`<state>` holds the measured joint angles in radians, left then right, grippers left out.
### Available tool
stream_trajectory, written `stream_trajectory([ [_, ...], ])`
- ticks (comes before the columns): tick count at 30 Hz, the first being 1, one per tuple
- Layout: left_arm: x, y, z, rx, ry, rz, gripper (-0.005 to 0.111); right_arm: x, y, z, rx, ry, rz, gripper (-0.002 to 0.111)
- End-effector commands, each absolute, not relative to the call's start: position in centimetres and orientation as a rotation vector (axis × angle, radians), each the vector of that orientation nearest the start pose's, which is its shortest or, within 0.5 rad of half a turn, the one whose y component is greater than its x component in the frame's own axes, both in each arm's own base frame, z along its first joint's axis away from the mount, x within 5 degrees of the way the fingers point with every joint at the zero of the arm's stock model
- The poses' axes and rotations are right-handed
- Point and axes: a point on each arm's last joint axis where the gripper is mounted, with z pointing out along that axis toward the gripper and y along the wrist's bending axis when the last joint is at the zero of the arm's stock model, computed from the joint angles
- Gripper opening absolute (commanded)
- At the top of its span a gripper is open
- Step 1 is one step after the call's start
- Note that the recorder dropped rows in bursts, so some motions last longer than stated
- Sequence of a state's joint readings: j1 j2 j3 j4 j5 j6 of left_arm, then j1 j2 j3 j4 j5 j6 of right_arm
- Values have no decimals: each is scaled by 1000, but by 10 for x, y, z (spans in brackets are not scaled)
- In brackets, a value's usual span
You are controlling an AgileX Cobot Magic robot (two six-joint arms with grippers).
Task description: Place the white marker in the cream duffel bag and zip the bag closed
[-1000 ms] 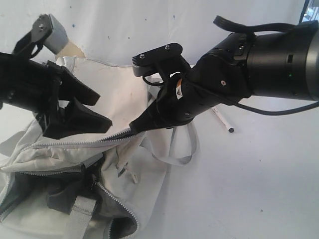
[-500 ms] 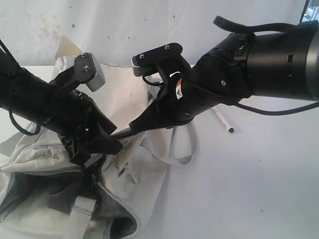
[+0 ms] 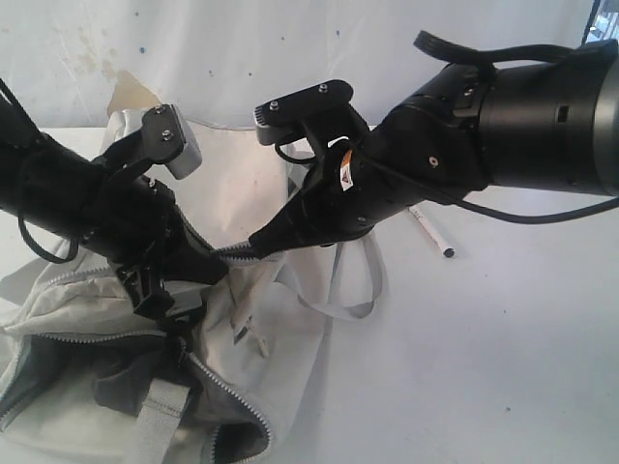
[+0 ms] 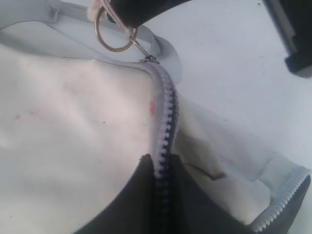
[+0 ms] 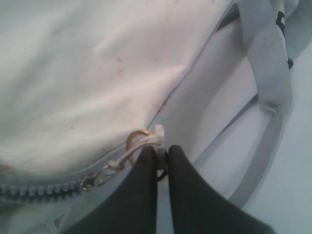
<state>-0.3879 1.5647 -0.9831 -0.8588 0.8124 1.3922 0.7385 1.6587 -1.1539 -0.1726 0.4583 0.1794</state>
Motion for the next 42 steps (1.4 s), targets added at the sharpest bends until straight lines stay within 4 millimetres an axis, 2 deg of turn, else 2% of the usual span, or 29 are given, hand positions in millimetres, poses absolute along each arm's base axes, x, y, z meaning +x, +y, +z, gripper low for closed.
stream_trajectory([
  [1,257,-161,248,1437,2050,-661,0,277,231,249,-833,2270,217,0],
  [6,249,-156,264,1474,1991,-599,0,296,218,233,-758,2312,194,0],
  [10,244,-153,270,1486,1980,-588,0,312,210,228,-703,2277,208,0],
  [17,242,-151,270,1515,2000,-572,0,336,208,220,-602,2142,292,0],
  [29,241,-147,267,1531,2053,-537,0,376,198,192,-382,2049,411,0],
  [33,239,-146,266,1558,2058,-540,0,389,196,191,-316,2049,420,0],
  [42,240,-145,265,1560,2059,-521,0,417,200,194,-289,2002,420,0],
])
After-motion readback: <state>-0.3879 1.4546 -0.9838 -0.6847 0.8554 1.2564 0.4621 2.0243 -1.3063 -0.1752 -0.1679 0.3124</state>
